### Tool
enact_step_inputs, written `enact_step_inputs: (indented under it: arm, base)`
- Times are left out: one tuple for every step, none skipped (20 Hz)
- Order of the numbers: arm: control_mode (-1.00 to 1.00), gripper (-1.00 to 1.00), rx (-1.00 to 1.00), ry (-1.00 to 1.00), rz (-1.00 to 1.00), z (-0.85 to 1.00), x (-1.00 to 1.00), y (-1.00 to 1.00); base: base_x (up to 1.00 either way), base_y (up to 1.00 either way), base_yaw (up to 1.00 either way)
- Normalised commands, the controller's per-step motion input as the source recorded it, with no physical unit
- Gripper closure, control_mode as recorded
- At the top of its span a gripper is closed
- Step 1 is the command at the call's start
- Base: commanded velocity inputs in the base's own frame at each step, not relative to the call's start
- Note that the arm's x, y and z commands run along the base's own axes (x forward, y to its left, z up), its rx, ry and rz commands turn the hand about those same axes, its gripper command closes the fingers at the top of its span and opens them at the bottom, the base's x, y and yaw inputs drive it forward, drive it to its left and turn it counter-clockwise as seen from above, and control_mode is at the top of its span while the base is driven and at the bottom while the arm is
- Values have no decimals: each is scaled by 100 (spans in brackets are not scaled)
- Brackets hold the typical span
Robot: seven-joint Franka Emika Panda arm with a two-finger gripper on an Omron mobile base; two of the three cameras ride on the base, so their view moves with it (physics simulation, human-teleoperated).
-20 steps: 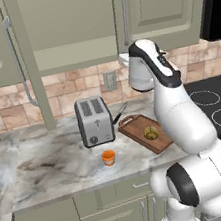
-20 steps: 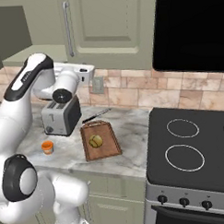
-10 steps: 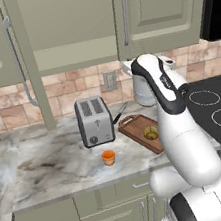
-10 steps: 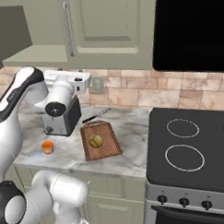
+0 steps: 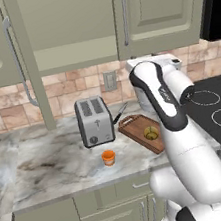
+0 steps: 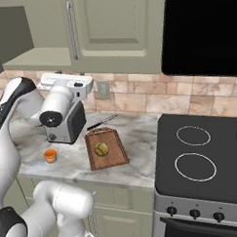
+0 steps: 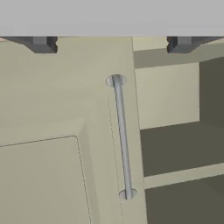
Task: Pick the bread, place it on the cutting board, pick the jam, place it on the counter, and close the cabinet.
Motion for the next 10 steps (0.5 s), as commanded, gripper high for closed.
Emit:
enact_step_inputs:
  arm:
    - [-100, -100, 0, 2, -7, 41, -34, 0]
    - [-100, -100, 0, 3, -7, 35, -34, 1]
    - [-100, -100, 0, 4, -7, 34, -34, 1]
    - [-100, -100, 0, 3, -7, 34, -34, 1]
    - [-100, -100, 0, 3, -7, 34, -33, 1]
    - [-100, -100, 0, 3, -7, 33, -31, 2]
    - [-100, -100, 0, 3, -7, 33, -31, 2]
    - [-100, -100, 0, 4, -7, 33, -31, 3]
    - [-100, -100, 0, 4, -8, 34, -31, 3]
    - [-100, -100, 0, 5, -8, 34, -32, 3]
  base:
    - [0, 0, 0]
    - [0, 0, 0]
    - [0, 0, 0]
    - [0, 0, 0]
    - [0, 0, 0]
    - [0, 0, 0]
    - [0, 0, 0]
    - [0, 0, 0]
    - [0, 0, 0]
    - [0, 0, 0]
